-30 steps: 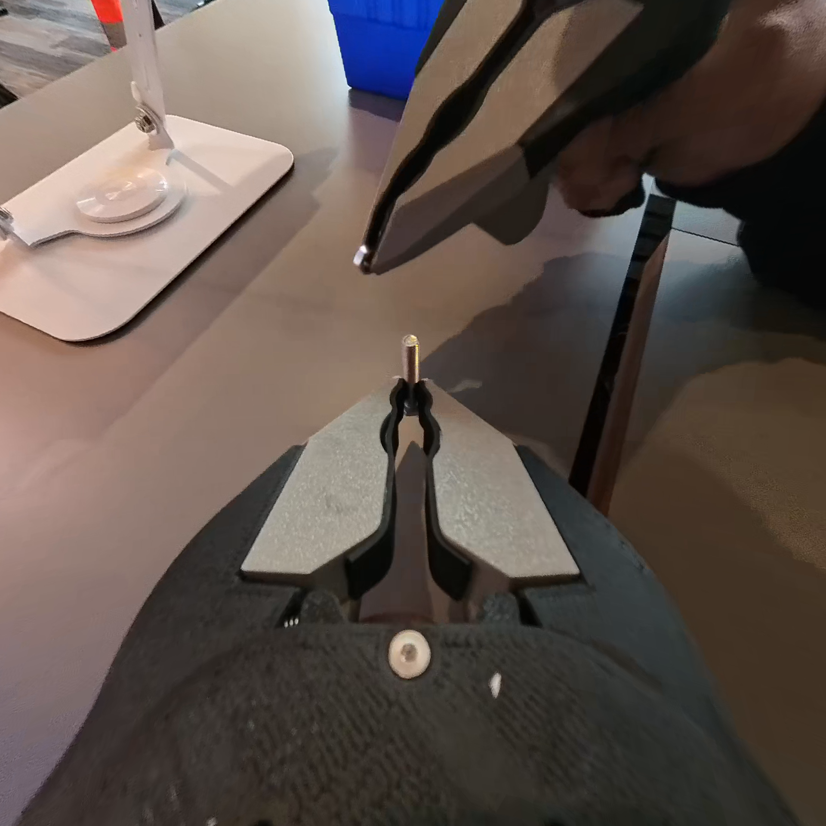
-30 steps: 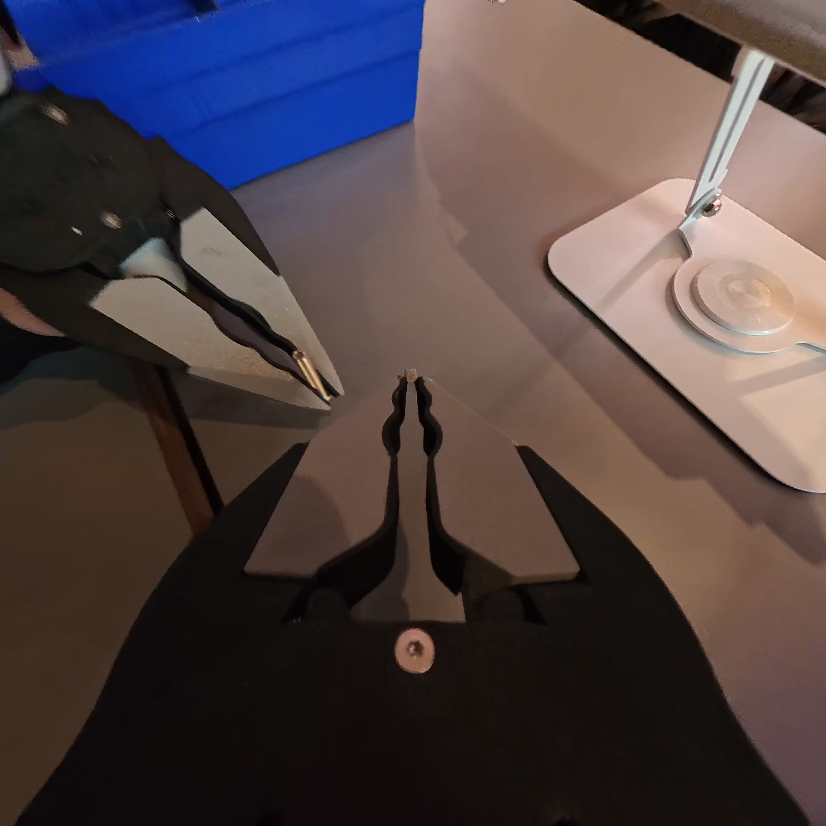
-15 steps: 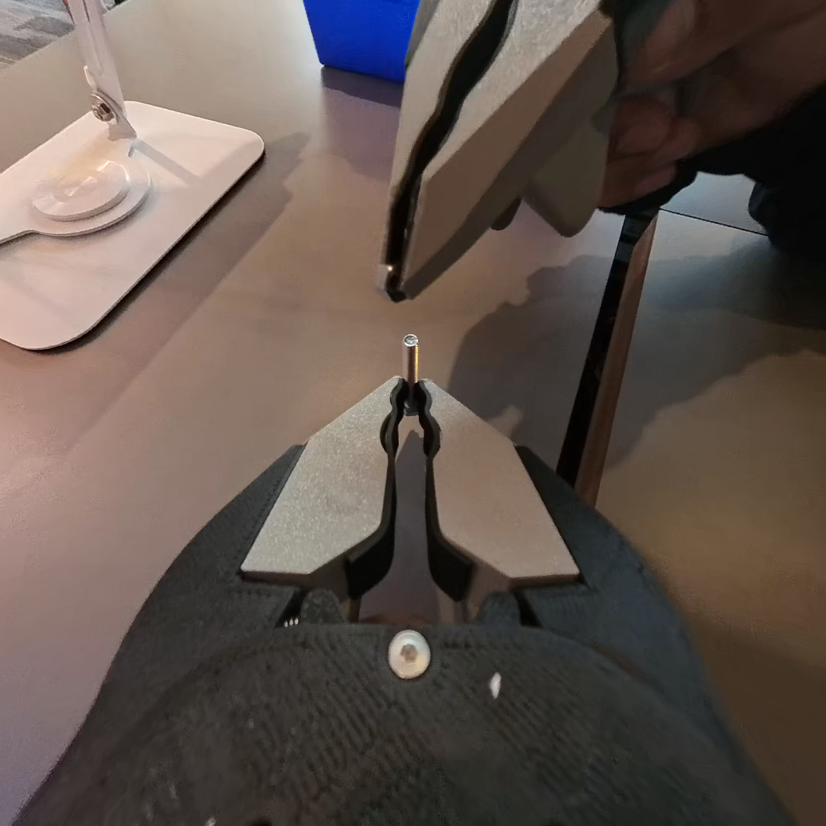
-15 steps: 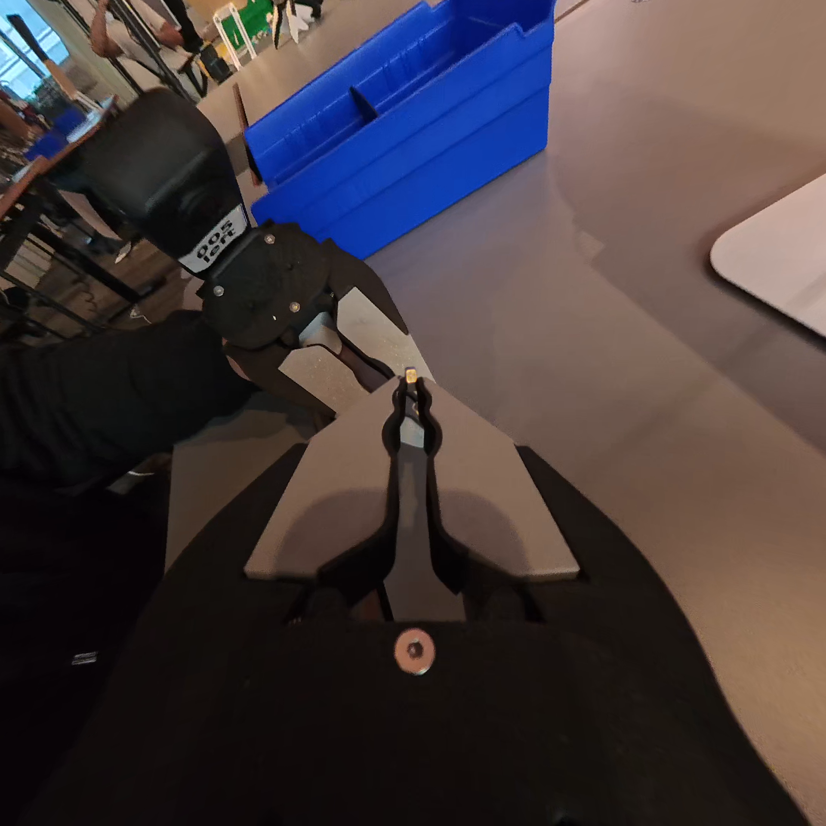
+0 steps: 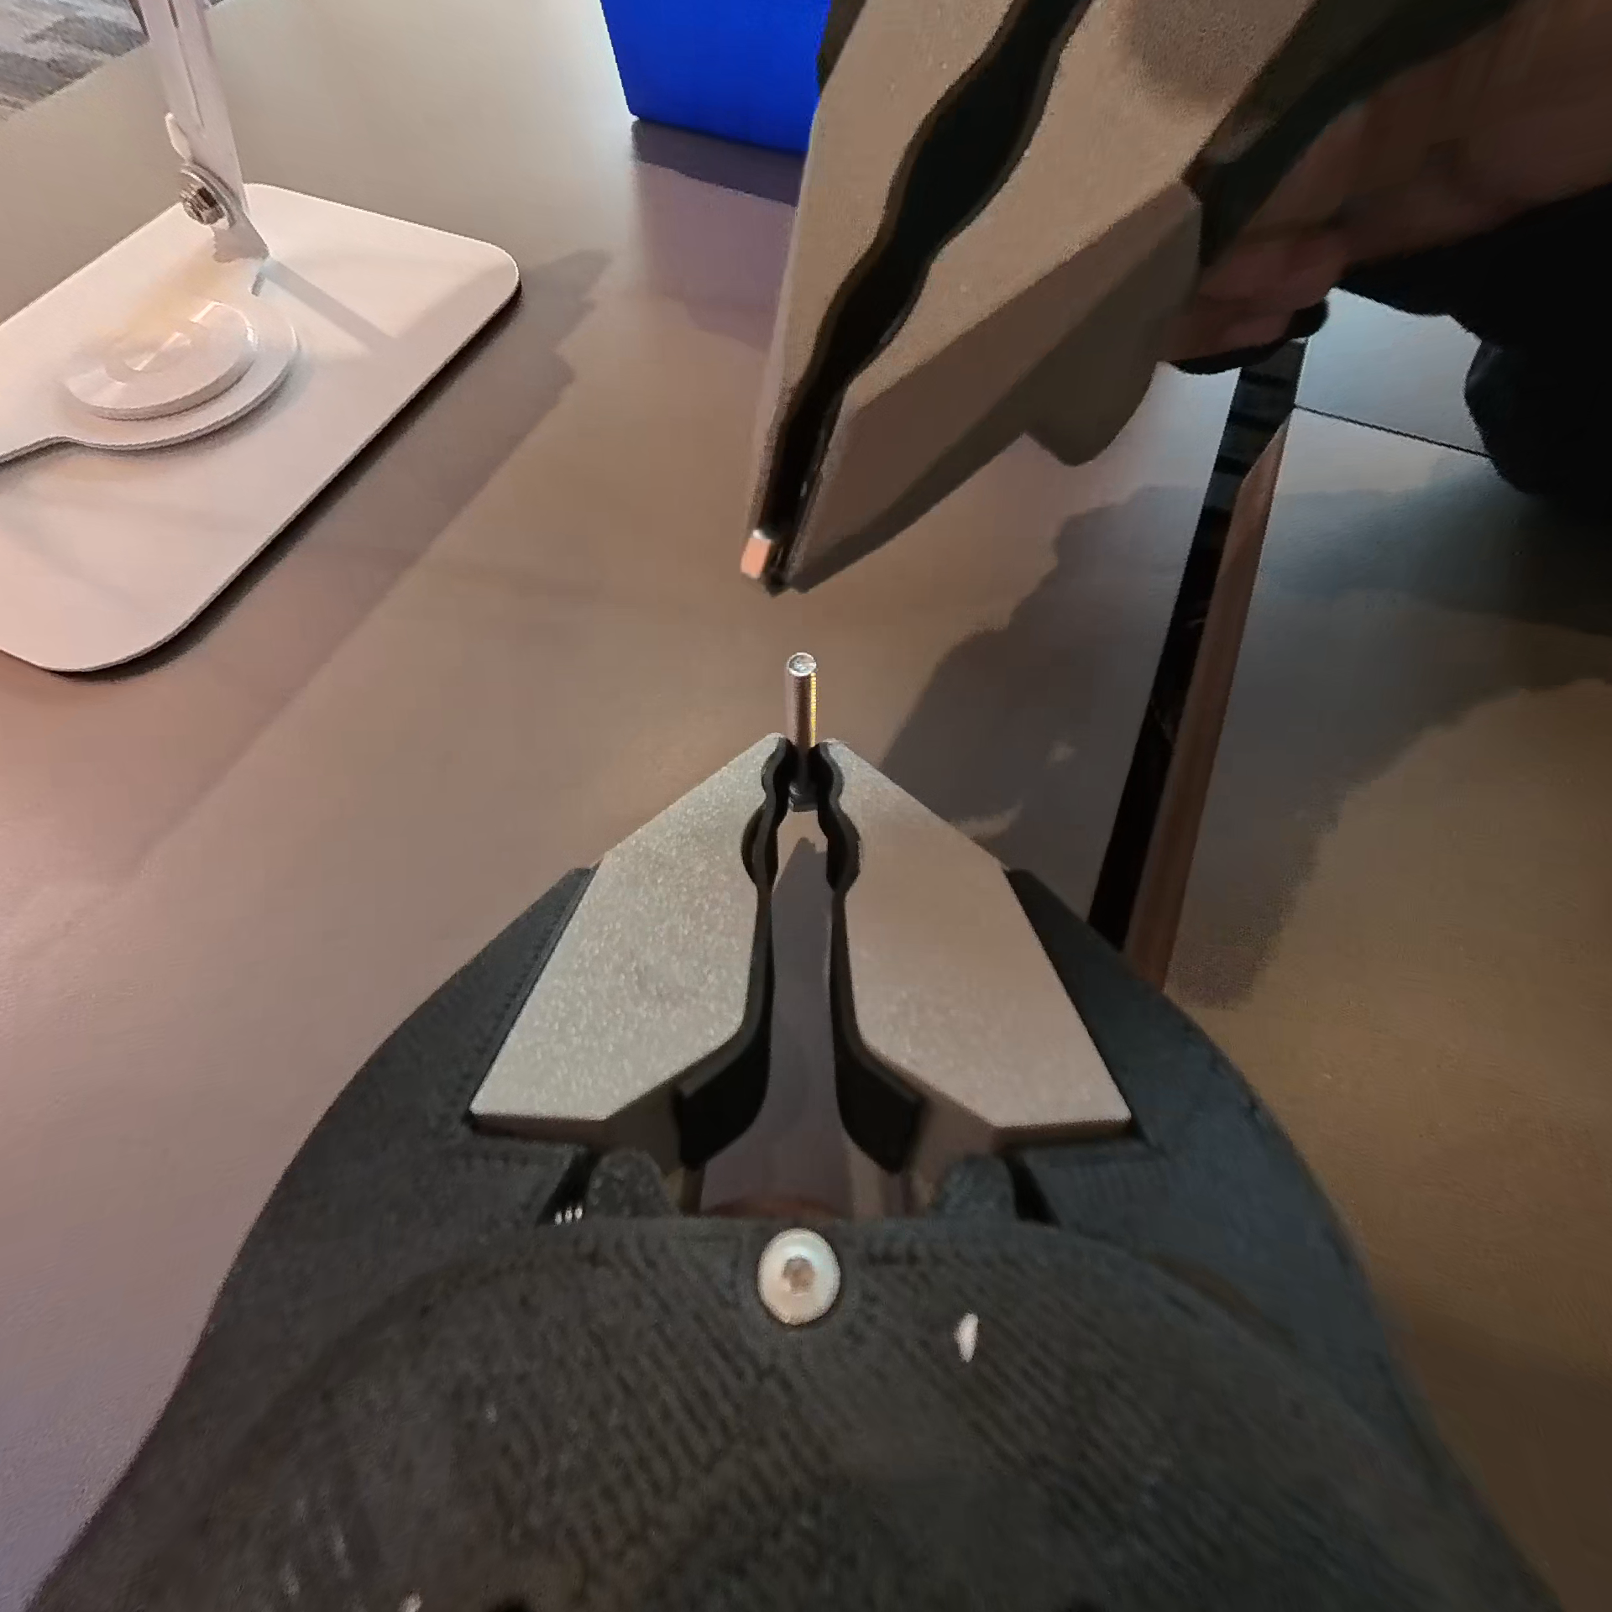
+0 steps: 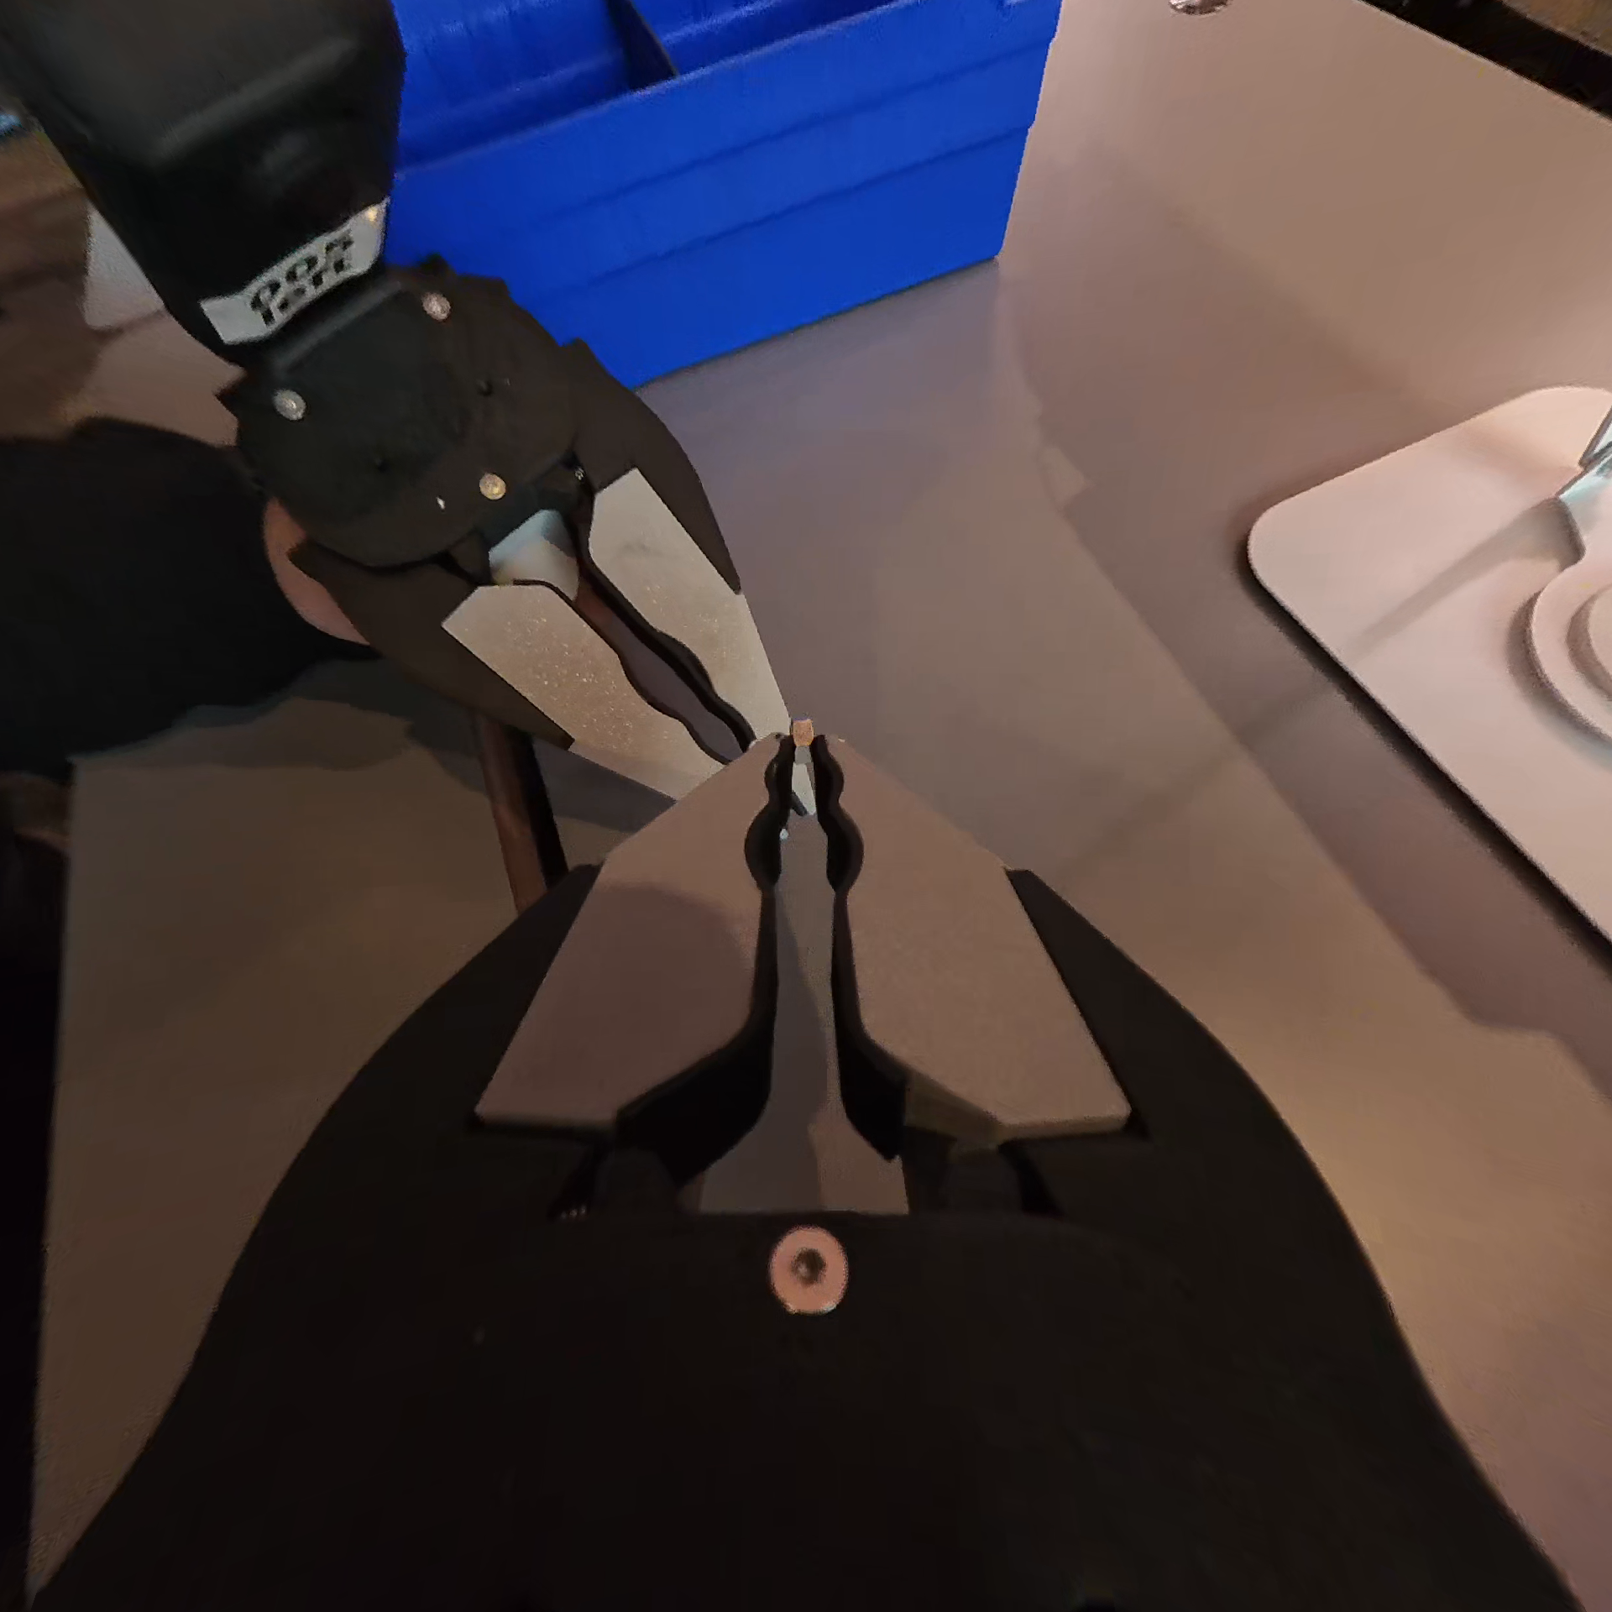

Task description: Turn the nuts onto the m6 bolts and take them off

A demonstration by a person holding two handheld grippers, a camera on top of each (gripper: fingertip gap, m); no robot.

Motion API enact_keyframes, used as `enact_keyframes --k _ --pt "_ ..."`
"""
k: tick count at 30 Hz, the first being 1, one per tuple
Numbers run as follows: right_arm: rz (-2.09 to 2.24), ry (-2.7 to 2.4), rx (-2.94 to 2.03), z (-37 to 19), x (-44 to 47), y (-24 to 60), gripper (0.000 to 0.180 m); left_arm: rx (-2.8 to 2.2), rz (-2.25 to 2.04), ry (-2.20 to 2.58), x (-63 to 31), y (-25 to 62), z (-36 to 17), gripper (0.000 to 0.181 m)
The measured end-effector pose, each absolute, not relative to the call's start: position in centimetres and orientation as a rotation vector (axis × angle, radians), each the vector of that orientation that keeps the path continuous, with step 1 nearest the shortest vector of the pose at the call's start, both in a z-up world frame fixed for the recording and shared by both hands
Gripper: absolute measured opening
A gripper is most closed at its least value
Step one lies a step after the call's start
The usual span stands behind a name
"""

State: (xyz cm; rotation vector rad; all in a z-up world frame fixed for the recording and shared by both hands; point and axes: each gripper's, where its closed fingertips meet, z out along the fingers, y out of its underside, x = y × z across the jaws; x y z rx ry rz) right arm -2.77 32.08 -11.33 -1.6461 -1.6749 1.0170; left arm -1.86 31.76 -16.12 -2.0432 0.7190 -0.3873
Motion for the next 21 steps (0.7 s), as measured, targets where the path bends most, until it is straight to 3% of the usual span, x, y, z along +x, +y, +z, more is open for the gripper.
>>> enact_keyframes --k 21 --pt "0.368 -1.9 -1.18 -12.41 -3.02 31.51 0.002 -2.064 -0.393 0.728 -1.81 31.62 -16.46 0.002"
